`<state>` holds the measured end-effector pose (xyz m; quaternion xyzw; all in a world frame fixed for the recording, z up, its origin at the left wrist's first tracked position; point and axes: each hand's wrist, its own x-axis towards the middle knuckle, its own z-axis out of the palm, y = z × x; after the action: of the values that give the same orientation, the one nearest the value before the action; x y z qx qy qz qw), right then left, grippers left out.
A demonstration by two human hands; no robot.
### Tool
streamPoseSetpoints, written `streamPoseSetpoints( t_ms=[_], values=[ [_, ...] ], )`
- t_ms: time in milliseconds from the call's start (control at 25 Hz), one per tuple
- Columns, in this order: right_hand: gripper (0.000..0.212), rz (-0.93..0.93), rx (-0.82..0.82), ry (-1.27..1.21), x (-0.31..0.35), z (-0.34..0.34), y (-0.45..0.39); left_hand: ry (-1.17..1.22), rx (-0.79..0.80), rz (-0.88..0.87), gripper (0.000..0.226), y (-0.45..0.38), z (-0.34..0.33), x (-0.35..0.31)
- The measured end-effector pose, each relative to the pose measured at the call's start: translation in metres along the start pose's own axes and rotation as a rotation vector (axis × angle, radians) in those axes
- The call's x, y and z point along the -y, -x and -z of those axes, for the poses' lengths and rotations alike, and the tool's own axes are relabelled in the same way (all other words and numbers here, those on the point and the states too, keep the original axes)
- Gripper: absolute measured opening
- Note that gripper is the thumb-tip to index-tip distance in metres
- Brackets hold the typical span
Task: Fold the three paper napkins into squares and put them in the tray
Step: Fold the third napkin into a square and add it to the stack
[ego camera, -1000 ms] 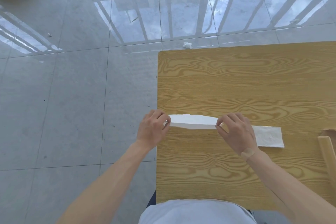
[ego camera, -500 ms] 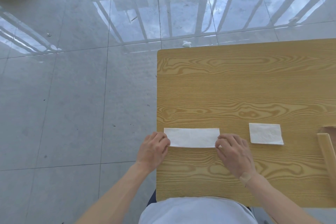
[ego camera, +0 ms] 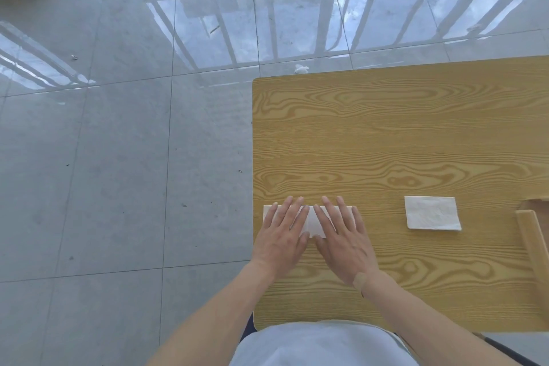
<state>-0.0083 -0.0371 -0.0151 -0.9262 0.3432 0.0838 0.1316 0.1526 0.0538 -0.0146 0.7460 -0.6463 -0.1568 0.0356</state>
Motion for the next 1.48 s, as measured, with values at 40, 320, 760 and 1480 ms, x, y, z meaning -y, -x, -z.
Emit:
streamPoseSetpoints(
  t_ms=[40, 320, 760, 1480],
  values=[
    [0.063, -0.014, 0.023, 0.007, 0.001, -0.004, -0.002, -0.014, 0.033, 0.028, 0.056, -0.001, -0.003, -0.002],
    [0.063, -0.033, 0.061, 0.009, -0.004, -0.032, -0.003, -0.051, 0.127, 0.115, 0.064, 0.005, -0.025, -0.001],
    [0.064, -0.116, 0.025, 0.015, -0.013, -0.041, 0.007, -0.031, 0.098, 0.171, 0.063, 0.008, -0.038, 0.006],
    [0.092, -0.428, 0.125, -0.092, -0.058, -0.037, 0.086, 0.014, -0.002, 0.223, 0.063, 0.009, 0.015, 0.057]
  ],
)
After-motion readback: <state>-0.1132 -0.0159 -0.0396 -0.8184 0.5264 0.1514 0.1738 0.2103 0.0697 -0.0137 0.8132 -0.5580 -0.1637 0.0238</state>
